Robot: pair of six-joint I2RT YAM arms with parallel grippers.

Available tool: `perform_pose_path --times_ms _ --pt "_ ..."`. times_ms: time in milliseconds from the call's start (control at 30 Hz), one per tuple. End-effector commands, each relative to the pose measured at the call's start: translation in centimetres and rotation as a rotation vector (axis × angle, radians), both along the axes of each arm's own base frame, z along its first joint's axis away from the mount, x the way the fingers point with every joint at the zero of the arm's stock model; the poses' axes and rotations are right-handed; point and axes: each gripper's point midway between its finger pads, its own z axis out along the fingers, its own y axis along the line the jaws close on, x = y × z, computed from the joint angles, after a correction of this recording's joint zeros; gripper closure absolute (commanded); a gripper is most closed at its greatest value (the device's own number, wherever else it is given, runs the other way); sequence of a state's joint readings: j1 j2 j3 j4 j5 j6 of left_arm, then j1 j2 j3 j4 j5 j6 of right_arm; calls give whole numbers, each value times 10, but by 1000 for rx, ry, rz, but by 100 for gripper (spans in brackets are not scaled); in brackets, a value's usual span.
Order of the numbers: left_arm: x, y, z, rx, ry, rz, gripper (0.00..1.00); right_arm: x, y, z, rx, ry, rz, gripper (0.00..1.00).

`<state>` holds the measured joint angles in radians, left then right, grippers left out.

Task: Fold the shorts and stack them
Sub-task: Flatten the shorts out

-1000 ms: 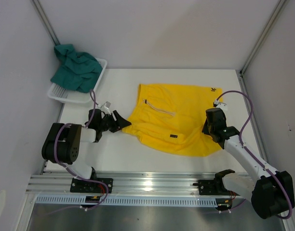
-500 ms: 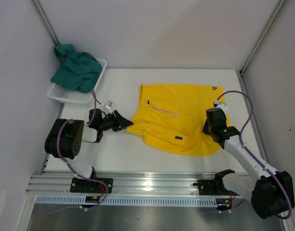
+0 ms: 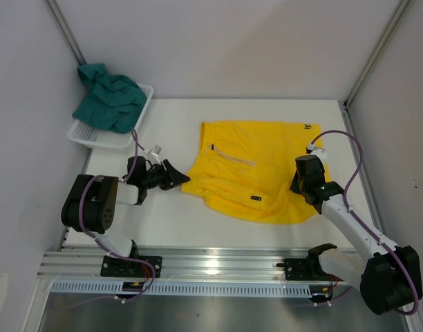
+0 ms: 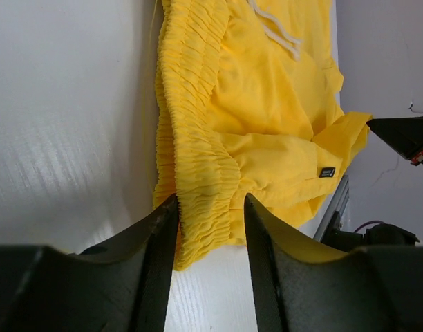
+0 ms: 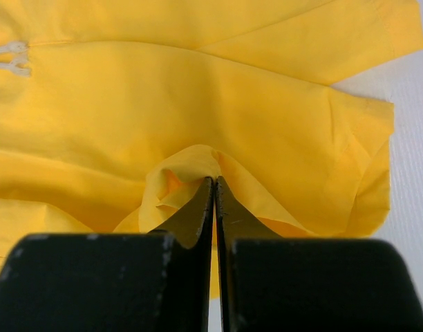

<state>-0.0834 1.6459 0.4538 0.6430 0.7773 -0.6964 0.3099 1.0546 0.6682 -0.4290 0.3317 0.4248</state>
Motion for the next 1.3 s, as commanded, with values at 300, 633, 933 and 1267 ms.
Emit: perform_pose_path --times_ms 300,633,933,1267 --pt "1 -26 -9 54 -8 -132 56 3 1 4 9 -25 4 100" --pt "3 -35 7 -22 -34 -151 100 2 -1 6 11 -29 -2 100" --pt "40 -16 111 -164 -205 -87 100 7 0 37 31 -89 -12 100" --pt "80 39 242 -124 -375 104 100 7 5 123 65 -262 61 100"
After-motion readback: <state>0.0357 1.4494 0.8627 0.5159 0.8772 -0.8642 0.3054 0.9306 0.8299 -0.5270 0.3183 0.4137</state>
